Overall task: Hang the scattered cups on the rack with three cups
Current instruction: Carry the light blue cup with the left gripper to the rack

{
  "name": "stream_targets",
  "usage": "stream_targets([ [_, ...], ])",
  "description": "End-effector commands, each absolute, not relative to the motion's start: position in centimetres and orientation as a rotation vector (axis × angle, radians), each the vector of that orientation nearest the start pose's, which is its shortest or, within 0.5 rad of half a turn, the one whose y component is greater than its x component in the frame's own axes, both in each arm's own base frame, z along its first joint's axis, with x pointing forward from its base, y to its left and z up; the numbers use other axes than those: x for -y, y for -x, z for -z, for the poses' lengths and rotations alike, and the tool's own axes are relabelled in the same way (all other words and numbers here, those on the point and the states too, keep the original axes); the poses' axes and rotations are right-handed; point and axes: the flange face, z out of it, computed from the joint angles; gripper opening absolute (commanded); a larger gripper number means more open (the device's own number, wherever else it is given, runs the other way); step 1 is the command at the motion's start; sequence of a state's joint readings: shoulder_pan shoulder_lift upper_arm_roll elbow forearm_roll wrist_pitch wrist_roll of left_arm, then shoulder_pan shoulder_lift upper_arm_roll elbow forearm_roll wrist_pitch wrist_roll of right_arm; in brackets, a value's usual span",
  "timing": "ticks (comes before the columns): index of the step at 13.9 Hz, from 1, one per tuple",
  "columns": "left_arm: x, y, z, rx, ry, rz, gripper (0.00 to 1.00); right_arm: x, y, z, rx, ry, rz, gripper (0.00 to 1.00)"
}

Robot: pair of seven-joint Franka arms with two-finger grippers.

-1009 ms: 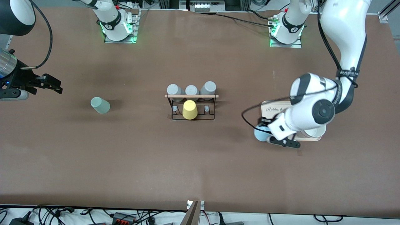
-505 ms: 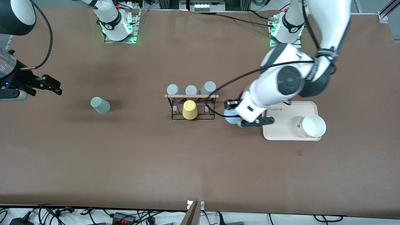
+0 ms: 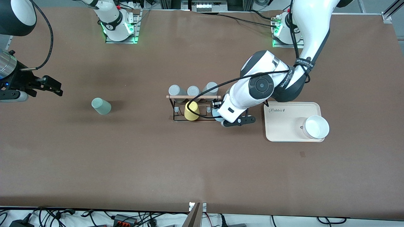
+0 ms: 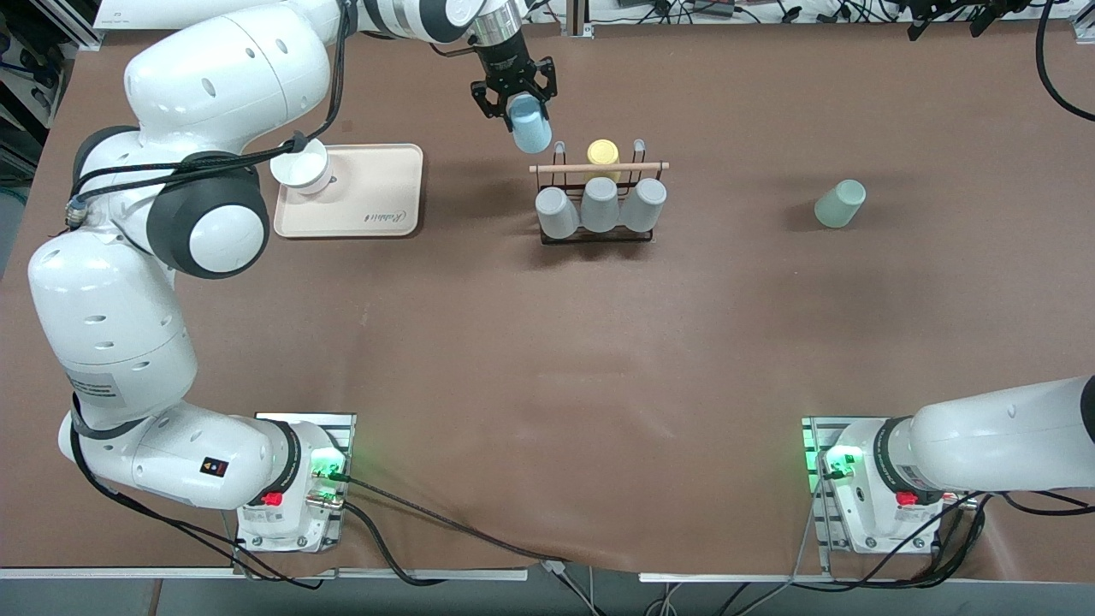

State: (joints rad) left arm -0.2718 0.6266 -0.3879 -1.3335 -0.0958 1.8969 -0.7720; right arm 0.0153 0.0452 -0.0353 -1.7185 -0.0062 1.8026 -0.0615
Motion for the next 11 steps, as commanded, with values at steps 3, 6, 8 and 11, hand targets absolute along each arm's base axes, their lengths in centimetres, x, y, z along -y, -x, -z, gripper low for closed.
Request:
stream_targets([
  [3, 42.2, -59.7, -37.5, 0.451, 3.368, -0.438, 0.07, 1.2, -58.0, -55.0, 0.072, 3.148, 0.074, 1.00],
  [6, 42.4, -59.6, -36.1, 0.426, 3.358, -0.450, 0.07, 1.2, -58.0, -55.0, 0.072, 3.148, 0.074, 1.00],
  [8, 42.6, -60.1, -34.6, 0.442, 3.375, -0.418, 0.13, 1.2, -58.0, -55.0, 0.072, 3.148, 0.074, 1.00],
  [11, 44.7, -58.7, -33.9, 0.413, 3.380, -0.418, 0.46, 1.3, -58.0, -55.0, 0.069, 3.148, 0.074, 1.00],
])
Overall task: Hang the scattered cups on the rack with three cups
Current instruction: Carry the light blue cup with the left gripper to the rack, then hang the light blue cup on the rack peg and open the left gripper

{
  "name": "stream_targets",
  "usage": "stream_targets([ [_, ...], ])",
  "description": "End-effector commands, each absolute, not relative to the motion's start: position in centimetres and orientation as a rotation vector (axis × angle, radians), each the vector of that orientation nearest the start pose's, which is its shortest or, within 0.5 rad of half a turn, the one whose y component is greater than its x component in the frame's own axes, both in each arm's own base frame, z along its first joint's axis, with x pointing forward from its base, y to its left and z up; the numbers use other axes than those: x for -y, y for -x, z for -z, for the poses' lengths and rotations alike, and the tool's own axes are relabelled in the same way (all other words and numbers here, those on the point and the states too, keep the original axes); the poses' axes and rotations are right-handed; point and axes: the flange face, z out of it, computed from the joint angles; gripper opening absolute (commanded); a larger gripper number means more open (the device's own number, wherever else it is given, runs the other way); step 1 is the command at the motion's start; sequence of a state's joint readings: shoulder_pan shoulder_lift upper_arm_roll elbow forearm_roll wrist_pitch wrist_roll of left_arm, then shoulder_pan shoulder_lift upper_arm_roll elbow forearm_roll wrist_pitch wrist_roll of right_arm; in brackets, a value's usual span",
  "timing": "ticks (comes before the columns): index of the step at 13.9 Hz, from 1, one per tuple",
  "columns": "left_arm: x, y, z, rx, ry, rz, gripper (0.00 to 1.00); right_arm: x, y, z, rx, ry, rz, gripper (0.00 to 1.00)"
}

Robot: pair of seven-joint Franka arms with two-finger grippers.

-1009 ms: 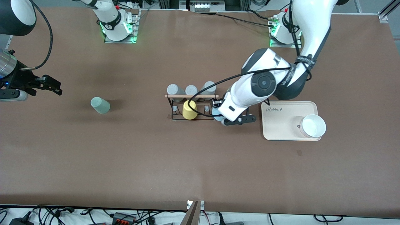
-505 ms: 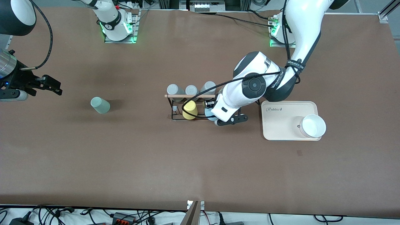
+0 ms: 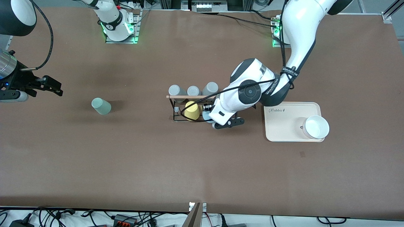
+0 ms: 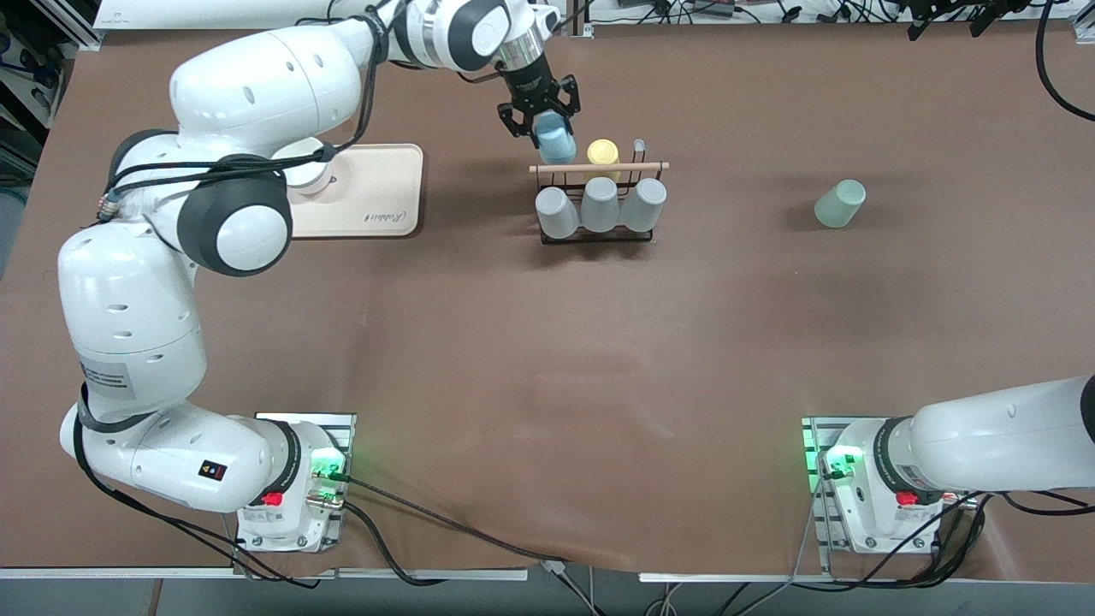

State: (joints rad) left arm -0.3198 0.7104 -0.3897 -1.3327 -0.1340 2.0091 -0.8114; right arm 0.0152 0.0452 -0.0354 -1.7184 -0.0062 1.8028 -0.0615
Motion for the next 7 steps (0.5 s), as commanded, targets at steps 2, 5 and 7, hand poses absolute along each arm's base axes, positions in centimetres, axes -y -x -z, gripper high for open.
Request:
stream_targets([
  [2, 44.2, -59.2, -34.1, 0.380, 3.366, -0.352, 1.00, 1.3, -58.0, -54.8, 0.067, 3.148, 0.070, 1.00],
  [5, 40.8, -61.4, -38.3, 0.399, 3.355, -0.186, 1.00, 1.3, -58.2, -54.0, 0.069, 3.148, 0.038, 1.00],
  [7, 35.1, -64.3, -42.6, 0.543, 3.365, -0.070, 1.00, 1.4, -58.4, -53.4, 0.067, 3.148, 0.019, 1.00],
])
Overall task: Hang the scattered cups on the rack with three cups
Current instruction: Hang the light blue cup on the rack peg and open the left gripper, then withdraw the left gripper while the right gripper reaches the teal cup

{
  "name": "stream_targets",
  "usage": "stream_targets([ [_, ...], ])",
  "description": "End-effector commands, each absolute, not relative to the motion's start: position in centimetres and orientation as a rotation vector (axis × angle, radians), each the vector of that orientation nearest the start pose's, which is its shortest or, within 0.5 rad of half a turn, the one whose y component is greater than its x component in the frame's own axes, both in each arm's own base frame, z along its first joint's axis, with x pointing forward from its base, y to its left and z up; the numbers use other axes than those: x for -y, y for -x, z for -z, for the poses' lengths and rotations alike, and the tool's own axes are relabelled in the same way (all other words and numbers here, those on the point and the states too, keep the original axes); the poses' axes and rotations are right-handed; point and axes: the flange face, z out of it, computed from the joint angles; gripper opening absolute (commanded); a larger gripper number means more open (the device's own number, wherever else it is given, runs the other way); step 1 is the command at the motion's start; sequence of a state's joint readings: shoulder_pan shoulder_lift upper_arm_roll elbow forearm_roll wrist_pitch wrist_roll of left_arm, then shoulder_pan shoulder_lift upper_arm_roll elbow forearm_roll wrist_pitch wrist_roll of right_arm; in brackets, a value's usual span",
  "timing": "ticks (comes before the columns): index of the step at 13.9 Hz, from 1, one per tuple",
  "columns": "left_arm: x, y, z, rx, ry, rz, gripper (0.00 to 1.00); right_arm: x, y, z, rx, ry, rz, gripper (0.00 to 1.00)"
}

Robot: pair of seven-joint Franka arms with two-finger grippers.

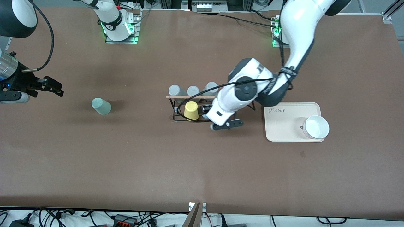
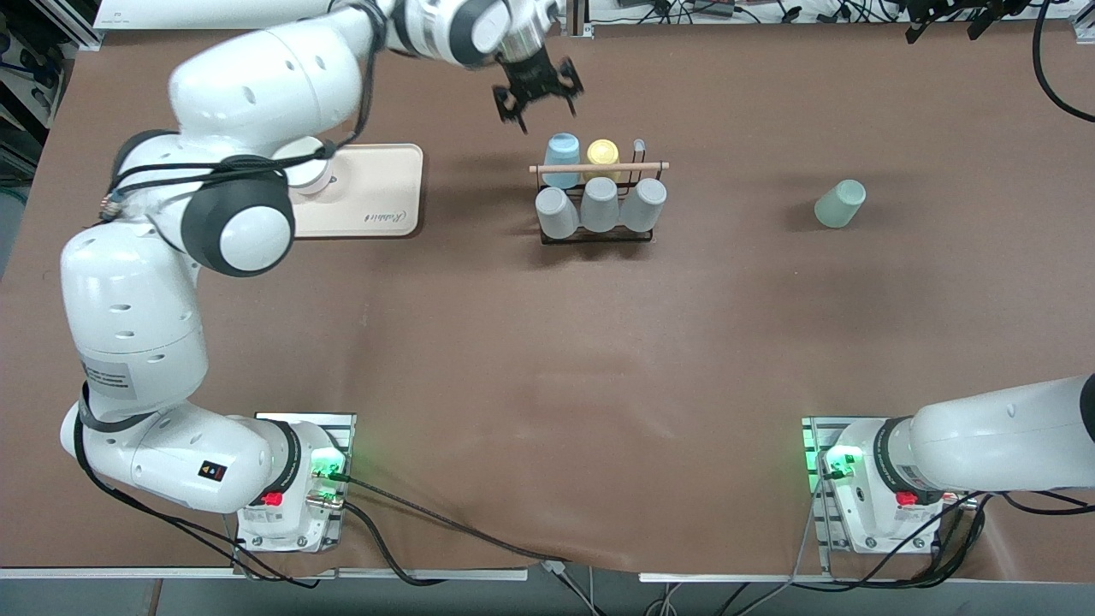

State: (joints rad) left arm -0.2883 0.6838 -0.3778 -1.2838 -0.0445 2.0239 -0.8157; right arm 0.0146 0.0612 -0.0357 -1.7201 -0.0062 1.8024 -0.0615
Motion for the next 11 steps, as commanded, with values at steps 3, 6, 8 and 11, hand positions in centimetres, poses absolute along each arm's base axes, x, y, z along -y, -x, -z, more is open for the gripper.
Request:
stream_targets([
  [3, 25.4, -67.4, -46.9, 0.738, 3.316, 0.002, 1.00, 1.4, -58.8, -52.4, 0.065, 3.148, 0.000, 1.00],
  [6, 16.1, -67.8, -49.9, 0.602, 3.217, 0.011, 1.00, 1.1, -59.5, -50.8, 0.090, 3.156, -0.037, 1.00],
  [8, 11.4, -66.8, -53.8, 0.526, 3.185, 0.052, 1.00, 0.2, -59.9, -48.8, 0.105, 3.154, -0.105, 1.00],
  [11, 5.1, -66.2, -55.6, 0.559, 3.150, 0.040, 1.00, -2.0, -60.8, -44.6, 0.166, 3.157, -0.190, 1.00],
])
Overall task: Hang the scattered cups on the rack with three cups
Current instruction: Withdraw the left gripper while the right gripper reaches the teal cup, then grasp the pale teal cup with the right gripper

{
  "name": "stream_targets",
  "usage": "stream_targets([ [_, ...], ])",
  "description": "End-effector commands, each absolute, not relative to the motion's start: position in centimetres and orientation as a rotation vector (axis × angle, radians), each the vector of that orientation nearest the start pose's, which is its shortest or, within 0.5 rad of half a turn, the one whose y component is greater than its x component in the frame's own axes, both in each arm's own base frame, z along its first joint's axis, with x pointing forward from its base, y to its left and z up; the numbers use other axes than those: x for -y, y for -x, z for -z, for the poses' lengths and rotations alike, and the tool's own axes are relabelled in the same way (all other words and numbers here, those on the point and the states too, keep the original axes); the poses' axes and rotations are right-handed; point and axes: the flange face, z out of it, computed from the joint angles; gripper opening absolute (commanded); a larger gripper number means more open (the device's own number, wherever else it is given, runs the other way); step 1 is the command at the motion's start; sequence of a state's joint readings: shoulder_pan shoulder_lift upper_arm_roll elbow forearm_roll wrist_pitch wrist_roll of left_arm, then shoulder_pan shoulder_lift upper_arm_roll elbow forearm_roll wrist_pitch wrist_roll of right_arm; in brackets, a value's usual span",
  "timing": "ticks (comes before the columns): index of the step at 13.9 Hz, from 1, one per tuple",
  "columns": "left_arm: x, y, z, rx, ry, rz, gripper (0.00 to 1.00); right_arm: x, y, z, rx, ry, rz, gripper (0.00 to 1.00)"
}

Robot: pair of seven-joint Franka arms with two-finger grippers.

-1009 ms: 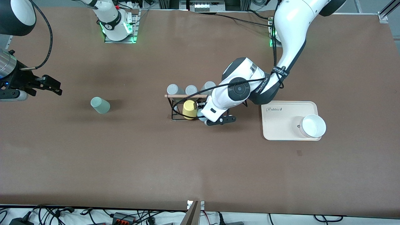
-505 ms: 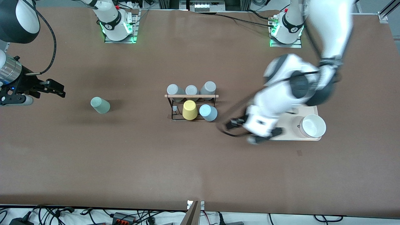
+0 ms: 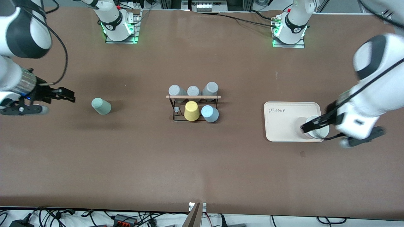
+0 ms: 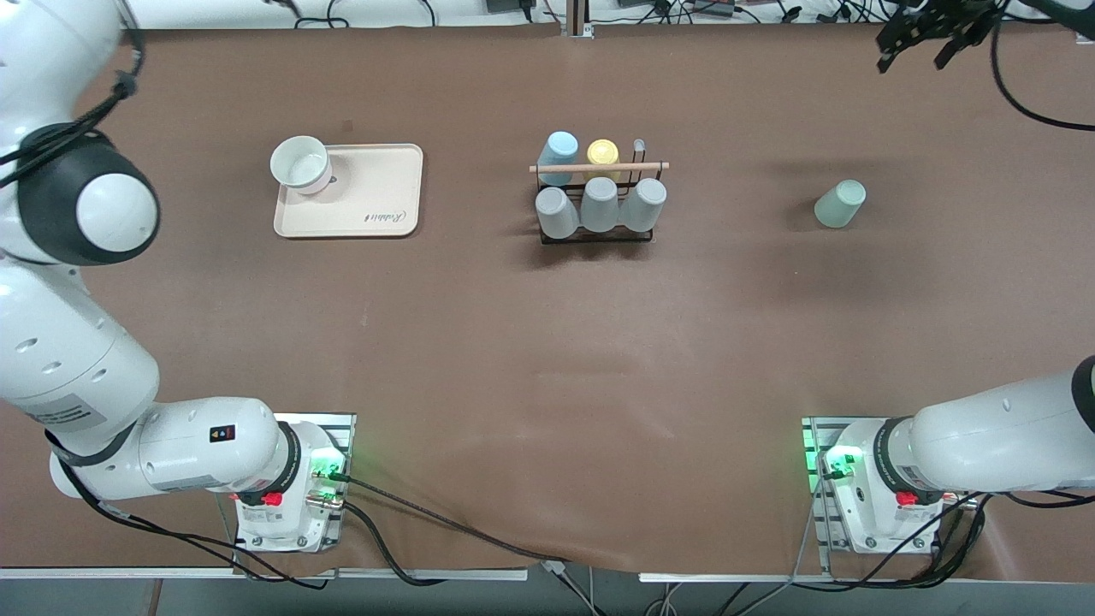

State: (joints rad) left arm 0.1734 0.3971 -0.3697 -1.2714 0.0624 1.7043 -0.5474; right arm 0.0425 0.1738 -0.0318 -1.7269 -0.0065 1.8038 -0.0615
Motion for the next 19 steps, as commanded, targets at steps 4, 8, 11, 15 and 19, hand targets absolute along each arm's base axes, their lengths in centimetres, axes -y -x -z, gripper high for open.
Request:
stream_targets([
  [4, 2.7, -64.5, -55.5, 0.156, 3.164, -0.058, 1.00, -0.9, -61.7, -38.6, 0.147, 3.161, -0.242, 1.00],
  [8, 3.9, -60.4, -54.5, 0.138, 3.109, -0.092, 1.00, 1.8, -58.8, -32.3, 0.099, 3.171, -0.299, 1.00],
  [11, 4.2, -58.1, -53.9, 0.152, 3.084, 0.042, 1.00, 1.7, -57.2, -28.7, 0.102, 3.169, -0.279, 1.00],
  [15, 3.2, -59.2, -54.7, 0.162, 3.100, 0.105, 1.00, 0.9, -56.1, -25.5, 0.037, 3.167, -0.266, 1.00],
  [19, 3.4, -58.8, -54.7, 0.152, 3.096, 0.087, 1.00, 0.8, -54.9, -23.0, 0.033, 3.162, -0.295, 1.00],
])
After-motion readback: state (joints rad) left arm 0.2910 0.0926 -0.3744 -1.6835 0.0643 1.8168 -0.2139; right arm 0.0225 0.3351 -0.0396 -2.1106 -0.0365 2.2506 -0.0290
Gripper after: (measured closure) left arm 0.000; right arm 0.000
